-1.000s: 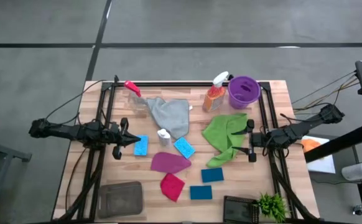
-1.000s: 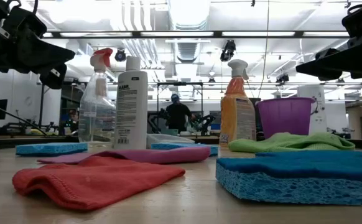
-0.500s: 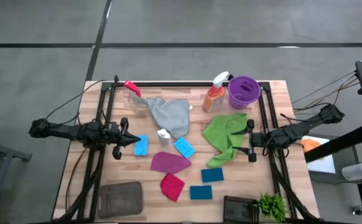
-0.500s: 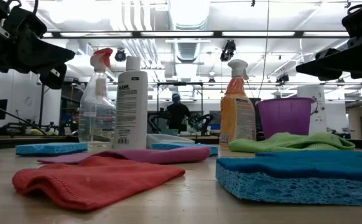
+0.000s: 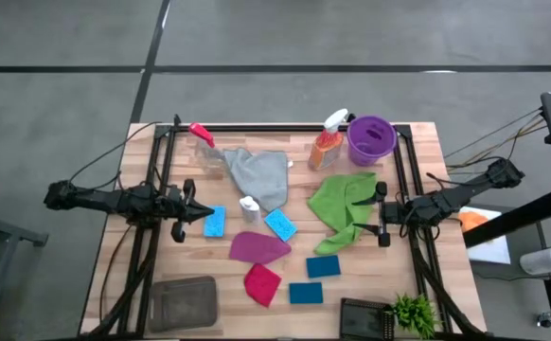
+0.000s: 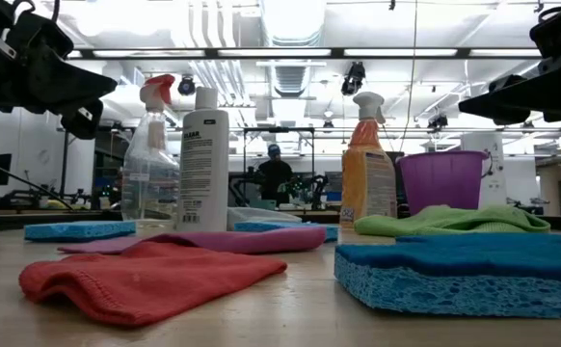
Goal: Pick & Place Kitchen Items
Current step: Put the transparent spray bottle into the gray bin
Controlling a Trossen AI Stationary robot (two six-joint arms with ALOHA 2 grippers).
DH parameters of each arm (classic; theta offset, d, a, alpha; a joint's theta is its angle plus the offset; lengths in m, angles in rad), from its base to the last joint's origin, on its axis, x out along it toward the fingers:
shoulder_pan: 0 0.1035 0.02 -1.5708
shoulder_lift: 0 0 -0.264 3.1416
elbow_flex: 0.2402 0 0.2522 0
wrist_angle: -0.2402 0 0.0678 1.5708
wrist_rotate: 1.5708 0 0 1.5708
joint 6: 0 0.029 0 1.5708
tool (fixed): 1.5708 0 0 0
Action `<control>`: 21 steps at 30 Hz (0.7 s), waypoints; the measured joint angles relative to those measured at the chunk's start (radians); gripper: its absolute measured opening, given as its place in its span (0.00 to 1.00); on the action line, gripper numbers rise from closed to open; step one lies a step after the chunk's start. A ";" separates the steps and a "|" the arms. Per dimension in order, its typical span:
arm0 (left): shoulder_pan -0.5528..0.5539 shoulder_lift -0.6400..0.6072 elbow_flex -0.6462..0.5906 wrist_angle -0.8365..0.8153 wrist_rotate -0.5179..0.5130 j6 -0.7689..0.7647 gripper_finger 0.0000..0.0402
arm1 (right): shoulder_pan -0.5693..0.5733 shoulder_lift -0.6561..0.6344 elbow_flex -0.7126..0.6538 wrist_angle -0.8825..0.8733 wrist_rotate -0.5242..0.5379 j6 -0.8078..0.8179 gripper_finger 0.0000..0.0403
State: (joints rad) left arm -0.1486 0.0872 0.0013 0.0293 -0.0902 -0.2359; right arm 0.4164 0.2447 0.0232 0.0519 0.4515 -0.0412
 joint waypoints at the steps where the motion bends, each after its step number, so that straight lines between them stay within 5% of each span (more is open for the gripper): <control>1: 0.000 0.000 0.000 0.002 -0.008 0.000 0.00 | 0.000 0.000 0.000 0.000 0.000 0.000 0.70; 8: 0.000 0.000 0.000 0.032 -0.060 0.003 0.00 | 0.000 0.000 0.000 0.000 0.001 -0.023 0.70; 14: 0.000 0.000 0.000 0.029 -0.095 0.003 0.00 | -0.002 0.000 0.000 0.004 0.093 -0.552 0.70; 21: 0.000 0.000 0.000 0.015 -0.094 0.004 0.00 | -0.002 0.000 0.000 0.008 0.092 -0.550 0.70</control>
State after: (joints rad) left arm -0.1482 0.0875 0.0013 0.0441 -0.1844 -0.2322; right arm 0.4141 0.2447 0.0235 0.0596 0.5435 -0.5917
